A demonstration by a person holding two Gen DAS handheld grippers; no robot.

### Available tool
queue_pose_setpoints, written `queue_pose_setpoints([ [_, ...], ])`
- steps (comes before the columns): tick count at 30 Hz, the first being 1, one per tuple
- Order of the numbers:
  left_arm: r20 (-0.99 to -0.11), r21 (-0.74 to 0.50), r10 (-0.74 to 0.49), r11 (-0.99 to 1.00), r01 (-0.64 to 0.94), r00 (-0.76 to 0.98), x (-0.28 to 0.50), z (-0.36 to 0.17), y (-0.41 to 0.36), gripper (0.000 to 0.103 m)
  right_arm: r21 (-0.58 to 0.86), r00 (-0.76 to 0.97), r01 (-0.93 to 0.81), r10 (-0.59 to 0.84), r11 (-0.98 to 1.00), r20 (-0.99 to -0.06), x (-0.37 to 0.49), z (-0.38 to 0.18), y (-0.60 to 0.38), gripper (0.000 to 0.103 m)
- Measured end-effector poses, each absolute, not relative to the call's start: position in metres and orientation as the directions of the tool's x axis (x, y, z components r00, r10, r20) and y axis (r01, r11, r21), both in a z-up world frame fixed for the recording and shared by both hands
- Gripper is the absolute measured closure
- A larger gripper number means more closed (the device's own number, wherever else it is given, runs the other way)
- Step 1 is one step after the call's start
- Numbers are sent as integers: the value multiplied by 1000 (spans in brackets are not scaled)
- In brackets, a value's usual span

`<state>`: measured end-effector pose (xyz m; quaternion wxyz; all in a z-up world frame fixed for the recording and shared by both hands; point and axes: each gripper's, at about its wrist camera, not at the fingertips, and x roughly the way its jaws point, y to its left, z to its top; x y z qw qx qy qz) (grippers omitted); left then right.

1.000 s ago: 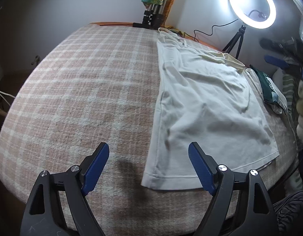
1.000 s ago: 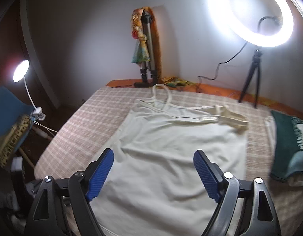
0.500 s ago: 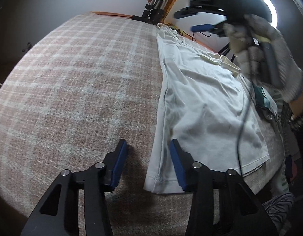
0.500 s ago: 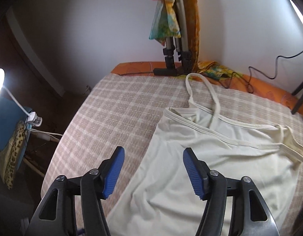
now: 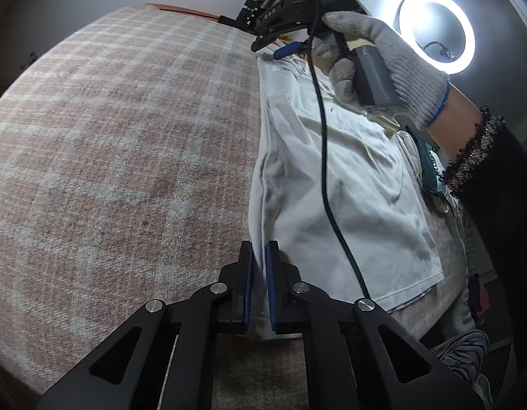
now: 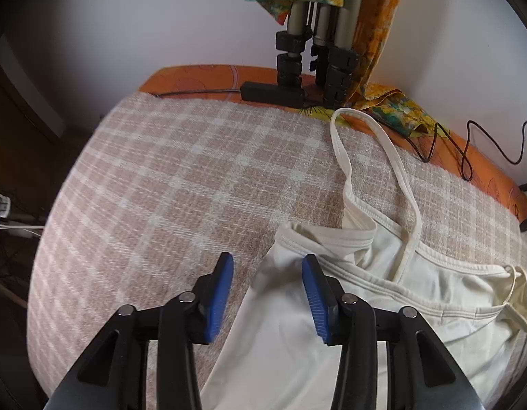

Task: Fold small clothes
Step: 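Grasp the camisole's side edge with the left tool while the right tool grasps the strap neckline, then lift the side edge with the left tool and fold it over the camisole's middle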

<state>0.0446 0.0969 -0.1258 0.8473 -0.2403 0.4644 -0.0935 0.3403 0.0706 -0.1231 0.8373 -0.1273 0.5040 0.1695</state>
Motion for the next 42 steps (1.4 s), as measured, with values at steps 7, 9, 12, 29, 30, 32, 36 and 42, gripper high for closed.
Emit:
queue_pose_setpoints([
  [7, -698, -528, -421, 849, -19, 579, 33, -114, 95, 100, -9, 436, -400, 181, 916, -882, 344, -127, 66, 103],
  [9, -684, -534, -424, 845, -11, 593, 31, -108, 95, 101, 74, 430, -404, 260, 912, -865, 346, -118, 62, 103],
  [12, -673, -535, -428, 845, 3, 603, 31, -105, 94, 101, 144, 454, -414, 341, 899, -823, 343, -102, 49, 103],
  [29, -662, -502, -486, 853, 145, 570, 40, -87, 39, 101, 131, 499, -420, 349, 898, -793, 336, -88, 15, 103],
  [30, -662, -500, -492, 852, 155, 565, 42, -86, 35, 101, 129, 504, -417, 347, 900, -791, 334, -87, 9, 103],
  [32, -664, -496, -502, 850, 176, 554, 44, -85, 25, 101, 120, 512, -410, 337, 904, -790, 333, -87, -2, 103],
  [36, -673, -489, -522, 845, 214, 523, 49, -87, 6, 101, 99, 526, -394, 312, 914, -791, 328, -87, -27, 103],
  [42, -701, -495, -542, 838, 231, 464, 59, -98, -16, 101, 70, 534, -348, 260, 935, -804, 333, -100, -61, 103],
])
